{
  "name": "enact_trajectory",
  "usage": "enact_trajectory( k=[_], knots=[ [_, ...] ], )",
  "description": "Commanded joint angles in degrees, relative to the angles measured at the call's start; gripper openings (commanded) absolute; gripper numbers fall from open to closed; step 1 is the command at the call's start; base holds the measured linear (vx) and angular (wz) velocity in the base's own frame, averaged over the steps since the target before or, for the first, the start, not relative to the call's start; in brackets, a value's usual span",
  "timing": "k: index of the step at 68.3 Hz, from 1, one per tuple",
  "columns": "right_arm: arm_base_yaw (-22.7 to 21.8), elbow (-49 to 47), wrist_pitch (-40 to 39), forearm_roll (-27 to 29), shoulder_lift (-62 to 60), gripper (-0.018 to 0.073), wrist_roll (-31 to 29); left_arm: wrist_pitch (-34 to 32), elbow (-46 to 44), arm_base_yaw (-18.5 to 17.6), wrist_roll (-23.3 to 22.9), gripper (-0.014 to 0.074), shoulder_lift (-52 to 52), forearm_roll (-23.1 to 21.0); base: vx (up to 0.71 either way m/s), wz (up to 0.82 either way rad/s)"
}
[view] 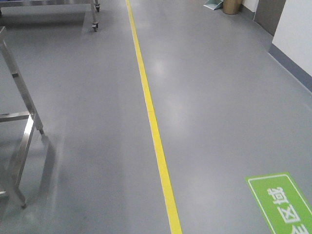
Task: Move and align brake pads A on conveyor
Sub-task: 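Drive the base along the yellow floor line toward the steel table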
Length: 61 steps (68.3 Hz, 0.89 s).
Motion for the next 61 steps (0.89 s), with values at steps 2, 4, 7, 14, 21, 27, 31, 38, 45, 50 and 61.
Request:
enact_trajectory(
  k=[2,4,7,14,21,27,31,38,45,50,61],
  knots=[
    [-0.35,-1.53,-4.06,0.01,0.31,-0.001,-0.72,-3.36,-1.5,-0.16,-0.25,-0.0006,0.11,1.26,0.59,-0.01],
    [-0.35,-1.53,-4.06,0.01,0.31,-0.001,-0.72,-3.36,-1.5,-0.16,-0.25,-0.0006,0.11,1.26,0.59,0.0],
    [-0.35,-1.53,-4.06,0.01,0.31,-0.001,-0.72,-3.36,-1.5,-0.16,-0.25,-0.0006,0.11,1.26,0.59,0.02],
    [-0.35,-1.53,-4.06,0.01,0.31,-0.001,-0.72,-3.36,-1.5,-0.16,-0.25,-0.0006,0.11,1.26,0.58,0.04],
    [-0.35,-1.53,-4.06,0.01,0.31,-0.001,-0.72,-3.36,-1.5,-0.16,-0.25,-0.0006,0.11,1.26,0.56,0.07],
    [-0.35,-1.53,-4.06,0.01,0.31,-0.001,-0.72,-3.36,-1.5,-0.16,-0.25,-0.0006,0.11,1.26,0.56,0.1],
    [-0.35,-1.53,-4.06,0.01,0.31,-0.001,-0.72,-3.36,-1.5,-0.16,-0.25,-0.0006,0.11,1.26,0.56,0.1],
    [-0.35,-1.53,-4.06,0.01,0.31,-0.001,-0.72,-3.36,-1.5,-0.16,-0.25,-0.0006,0.11,1.26,0.55,0.09],
    [-0.35,-1.53,-4.06,0.01,0.31,-0.001,-0.72,-3.34,-1.5,-0.16,-0.25,-0.0006,0.11,1.26,0.56,0.07],
    [-0.35,-1.53,-4.06,0.01,0.31,-0.001,-0.72,-3.35,-1.5,-0.16,-0.25,-0.0006,0.11,1.26,0.56,0.05],
    [-0.35,-1.53,-4.06,0.01,0.31,-0.001,-0.72,-3.35,-1.5,-0.16,-0.25,-0.0006,0.11,1.26,0.56,0.03]
  ],
)
